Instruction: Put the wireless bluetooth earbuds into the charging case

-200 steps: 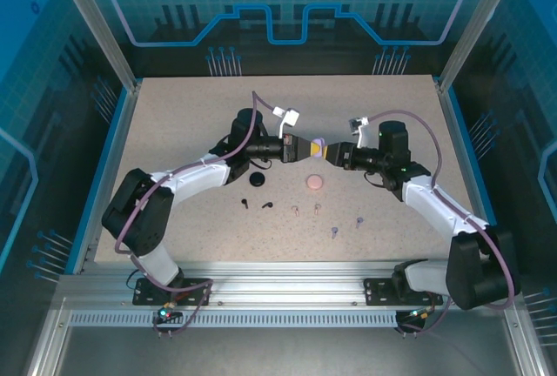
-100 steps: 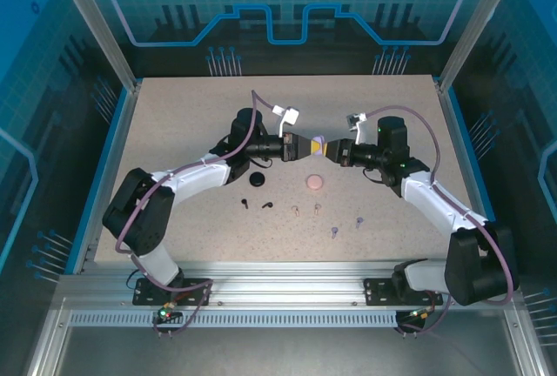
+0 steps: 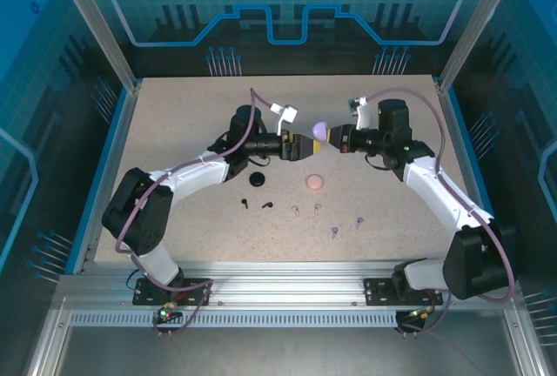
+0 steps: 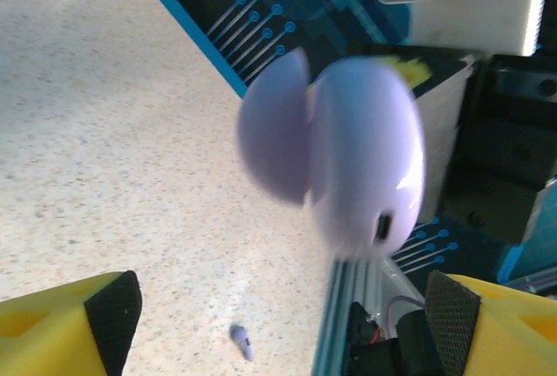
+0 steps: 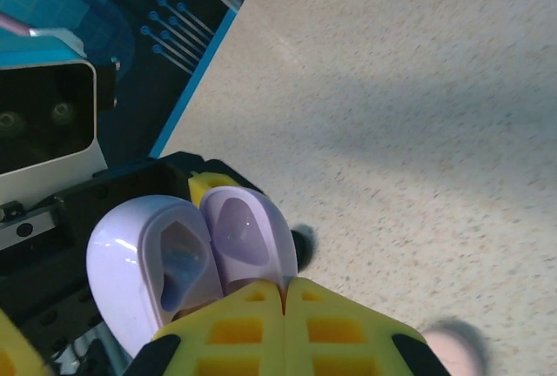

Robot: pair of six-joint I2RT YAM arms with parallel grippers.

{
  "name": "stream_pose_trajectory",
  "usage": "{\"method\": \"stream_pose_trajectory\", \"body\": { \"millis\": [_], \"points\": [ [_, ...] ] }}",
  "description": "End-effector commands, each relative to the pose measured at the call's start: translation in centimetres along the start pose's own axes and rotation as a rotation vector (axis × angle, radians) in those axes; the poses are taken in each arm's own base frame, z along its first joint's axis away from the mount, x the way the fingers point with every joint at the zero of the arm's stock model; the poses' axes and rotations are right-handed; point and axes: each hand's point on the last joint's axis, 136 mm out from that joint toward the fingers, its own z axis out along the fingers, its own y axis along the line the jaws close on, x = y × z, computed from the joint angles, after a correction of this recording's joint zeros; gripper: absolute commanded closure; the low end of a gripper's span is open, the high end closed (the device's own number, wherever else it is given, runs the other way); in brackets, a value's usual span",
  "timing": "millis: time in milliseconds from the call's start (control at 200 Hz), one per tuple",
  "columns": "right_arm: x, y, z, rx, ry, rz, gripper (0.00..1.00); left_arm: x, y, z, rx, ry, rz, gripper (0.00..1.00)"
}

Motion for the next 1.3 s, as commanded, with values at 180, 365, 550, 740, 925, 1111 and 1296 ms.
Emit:
{"method": "stream_pose_trajectory", "body": {
  "millis": [180,365,550,740,925,1111,1296],
  "points": [
    [0.9,-3.4,-0.2,0.307,0.198,-0.281,1.0,-2.2,-1.6,-4.1,-0.051,0.1,0.176,0.02],
    [0.7,-2.8,0.8,0.37,0.264,-0.507,1.0,-0.7,-1.0,-4.2,-0.079,0.267,0.197,0.01],
    [0.9,-1.3,2.0,0.278,0.318,-0.607,1.0,0.6,0.2,-4.1,-0.083,0.385,0.18,0.08],
    [1.5,0.1,2.1,0.196,0.354,-0.621,1.0,1.0,0.0,-3.4,-0.015,0.435,0.152,0.2],
    [2.1,0.7,2.4,0.166,0.361,-0.609,1.0,0.4,-0.4,-2.7,0.043,0.43,0.141,0.25],
    [2.2,1.5,2.6,0.143,0.354,-0.607,1.0,0.2,-0.4,-2.0,0.084,0.431,0.115,0.3],
    [2.1,2.2,2.9,0.126,0.349,-0.609,1.0,0.0,-0.1,-1.6,0.096,0.423,0.108,0.33]
  ]
}}
